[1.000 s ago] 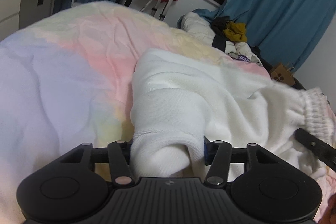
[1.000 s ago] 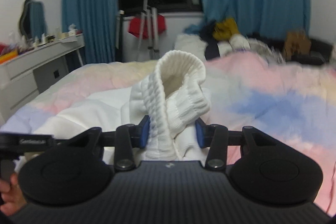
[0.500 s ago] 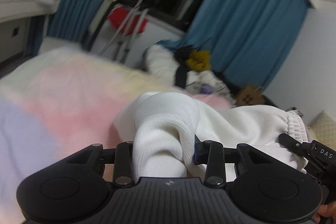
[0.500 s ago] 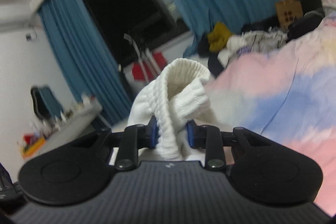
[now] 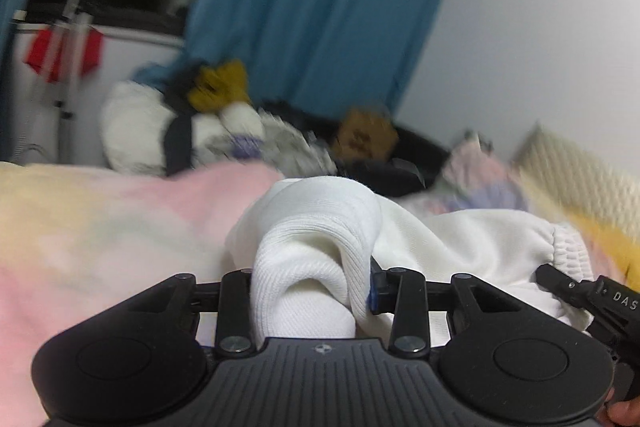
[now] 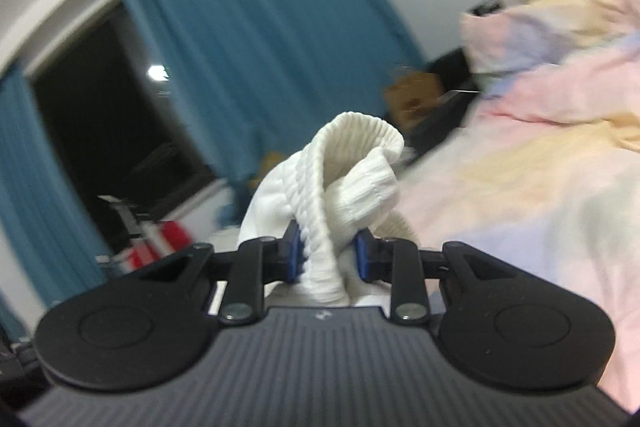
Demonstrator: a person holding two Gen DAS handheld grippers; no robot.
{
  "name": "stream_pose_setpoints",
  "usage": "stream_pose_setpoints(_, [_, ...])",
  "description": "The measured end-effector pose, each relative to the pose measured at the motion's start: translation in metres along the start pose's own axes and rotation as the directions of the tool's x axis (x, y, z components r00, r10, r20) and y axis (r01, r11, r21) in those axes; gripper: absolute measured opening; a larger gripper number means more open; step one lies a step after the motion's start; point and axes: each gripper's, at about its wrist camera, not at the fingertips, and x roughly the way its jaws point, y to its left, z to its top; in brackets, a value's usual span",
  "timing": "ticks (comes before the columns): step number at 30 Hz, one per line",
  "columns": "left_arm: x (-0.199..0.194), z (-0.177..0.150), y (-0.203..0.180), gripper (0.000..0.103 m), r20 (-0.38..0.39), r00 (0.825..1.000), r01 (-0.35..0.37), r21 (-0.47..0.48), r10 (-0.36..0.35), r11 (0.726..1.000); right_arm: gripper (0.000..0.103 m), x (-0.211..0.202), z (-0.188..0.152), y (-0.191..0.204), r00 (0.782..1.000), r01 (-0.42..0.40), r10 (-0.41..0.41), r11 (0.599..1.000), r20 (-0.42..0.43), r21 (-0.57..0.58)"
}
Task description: Fold clothes
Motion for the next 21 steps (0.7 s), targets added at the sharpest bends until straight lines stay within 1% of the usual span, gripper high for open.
stream_pose_setpoints(1, [0.023, -0.010, -0.006, 0.039, -0.041, 0.999, -0.001, 0.025, 0.002, 1.000, 0.030, 0.010, -0.008, -0.016, 0.998, 0.048, -0.048, 0.999, -0.036, 0.014])
stream_pose_setpoints(2, [0.040, -0.020, -0.010, 0.039, -0.076, 0.997, -0.006, 0.046, 0.009, 0.999, 0.030, 0.022, -0.018, -0.033, 0.991, 0.097, -0.094, 0.995, -0.097, 0.033])
stream_pose_setpoints(4, [0.063, -0.038, -0.013, 0.043, -0.123, 0.992, -0.012, 0.083, 0.022, 0.997, 0.030, 0.036, -0.043, -0.062, 0.968, 0.170, -0.152, 0.983, -0.199, 0.075])
stream_pose_setpoints(5, [0.069, -0.044, -0.012, 0.044, -0.134, 0.991, -0.007, 0.098, 0.020, 0.995, 0.031, 0.038, -0.055, -0.073, 0.961, 0.191, -0.168, 0.978, -0.218, 0.086])
stream_pose_setpoints(7, [0.077, -0.056, -0.008, 0.048, -0.148, 0.989, 0.002, 0.126, 0.017, 0.992, 0.033, 0.036, -0.068, -0.082, 0.963, 0.187, -0.167, 0.979, -0.210, 0.081])
stream_pose_setpoints(8, [0.076, -0.058, -0.006, 0.048, -0.148, 0.989, 0.007, 0.136, 0.014, 0.991, 0.034, 0.037, -0.069, -0.084, 0.964, 0.185, -0.165, 0.980, -0.210, 0.076])
stream_pose_setpoints(10, [0.073, -0.060, -0.003, 0.054, -0.150, 0.989, 0.017, 0.152, 0.007, 0.988, 0.037, 0.033, -0.070, -0.086, 0.963, 0.190, -0.164, 0.976, -0.215, 0.103])
stream_pose_setpoints(11, [0.069, -0.060, 0.001, 0.057, -0.161, 0.987, 0.020, 0.145, 0.003, 0.989, 0.040, 0.030, -0.069, -0.086, 0.962, 0.193, -0.164, 0.974, -0.217, 0.121])
stream_pose_setpoints(12, [0.063, -0.059, 0.005, 0.062, -0.176, 0.984, 0.024, 0.131, -0.001, 0.991, 0.042, 0.025, -0.069, -0.084, 0.961, 0.200, -0.167, 0.970, -0.220, 0.137])
stream_pose_setpoints(13, [0.058, -0.059, 0.010, 0.065, -0.191, 0.982, 0.027, 0.118, -0.005, 0.993, 0.046, 0.018, -0.069, -0.081, 0.960, 0.207, -0.171, 0.966, -0.223, 0.153])
stream_pose_setpoints(14, [0.052, -0.057, 0.014, 0.065, -0.202, 0.979, 0.028, 0.100, -0.007, 0.995, 0.048, 0.012, -0.068, -0.078, 0.958, 0.215, -0.174, 0.962, -0.227, 0.168])
stream_pose_setpoints(16, [0.024, -0.056, 0.025, 0.070, -0.212, 0.977, 0.026, 0.073, -0.010, 0.997, 0.049, -0.005, -0.063, -0.076, 0.953, 0.239, -0.193, 0.953, -0.234, 0.188])
stream_pose_setpoints(18, [-0.004, -0.051, 0.024, 0.073, -0.202, 0.979, 0.026, 0.076, -0.010, 0.997, 0.050, -0.029, -0.056, -0.068, 0.949, 0.266, -0.227, 0.949, -0.218, 0.168])
stream_pose_setpoints(19, [-0.020, -0.048, 0.023, 0.076, -0.190, 0.982, 0.034, 0.087, -0.016, 0.996, 0.050, -0.041, -0.052, -0.062, 0.947, 0.281, -0.248, 0.948, -0.206, 0.149])
stream_pose_setpoints(21, [-0.056, -0.042, 0.017, 0.081, -0.165, 0.986, 0.043, 0.102, -0.026, 0.994, 0.050, -0.061, -0.046, -0.050, 0.947, 0.278, -0.253, 0.954, -0.200, 0.109])
